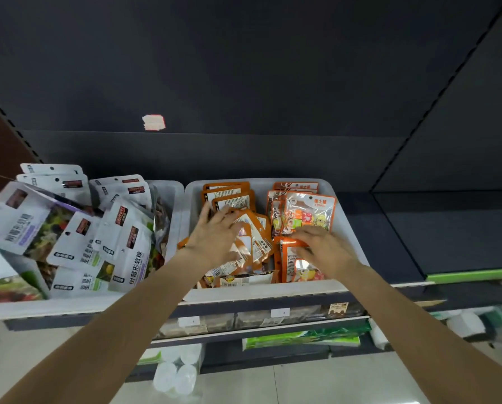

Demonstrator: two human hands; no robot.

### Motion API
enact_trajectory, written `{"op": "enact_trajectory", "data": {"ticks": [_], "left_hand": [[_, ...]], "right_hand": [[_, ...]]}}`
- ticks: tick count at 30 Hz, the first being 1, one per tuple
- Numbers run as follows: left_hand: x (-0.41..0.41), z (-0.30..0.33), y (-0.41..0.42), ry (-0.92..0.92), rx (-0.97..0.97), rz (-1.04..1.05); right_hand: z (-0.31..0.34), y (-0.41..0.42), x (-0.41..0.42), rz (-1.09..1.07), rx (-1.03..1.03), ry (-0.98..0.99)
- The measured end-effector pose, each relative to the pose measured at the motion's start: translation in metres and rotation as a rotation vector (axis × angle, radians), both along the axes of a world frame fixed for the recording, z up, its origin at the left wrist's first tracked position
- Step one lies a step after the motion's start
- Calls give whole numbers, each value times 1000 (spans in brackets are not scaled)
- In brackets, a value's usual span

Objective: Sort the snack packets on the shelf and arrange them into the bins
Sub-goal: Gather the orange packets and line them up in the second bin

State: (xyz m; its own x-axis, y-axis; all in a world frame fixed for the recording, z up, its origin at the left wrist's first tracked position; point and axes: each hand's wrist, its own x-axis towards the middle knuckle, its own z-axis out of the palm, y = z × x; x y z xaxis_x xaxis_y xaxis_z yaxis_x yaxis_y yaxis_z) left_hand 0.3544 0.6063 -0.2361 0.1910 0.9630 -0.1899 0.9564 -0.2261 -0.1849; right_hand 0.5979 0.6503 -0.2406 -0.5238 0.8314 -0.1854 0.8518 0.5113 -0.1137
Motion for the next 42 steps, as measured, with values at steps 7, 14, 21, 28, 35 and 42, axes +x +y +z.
{"op": "enact_trajectory", "data": {"ticks": [7, 14, 21, 28, 35, 42], "left_hand": [[24, -5, 14, -184, -98, -97], [55, -20, 39, -474, -127, -29], [63, -36, 54, -542, -89, 109], [62, -35, 56, -926, 14, 234], [65, -15, 58, -1141, -6, 224], [64, -12, 65, -1099, -51, 199]], "right_hand": [[9, 2, 1, -83, 63, -1], [17, -1, 12, -112, -66, 157], [26, -7, 25, -149, -90, 175], [25, -10, 32, -177, -45, 179], [23, 1, 18, -344, 46, 236], [13, 26, 6, -301, -136, 0]]}}
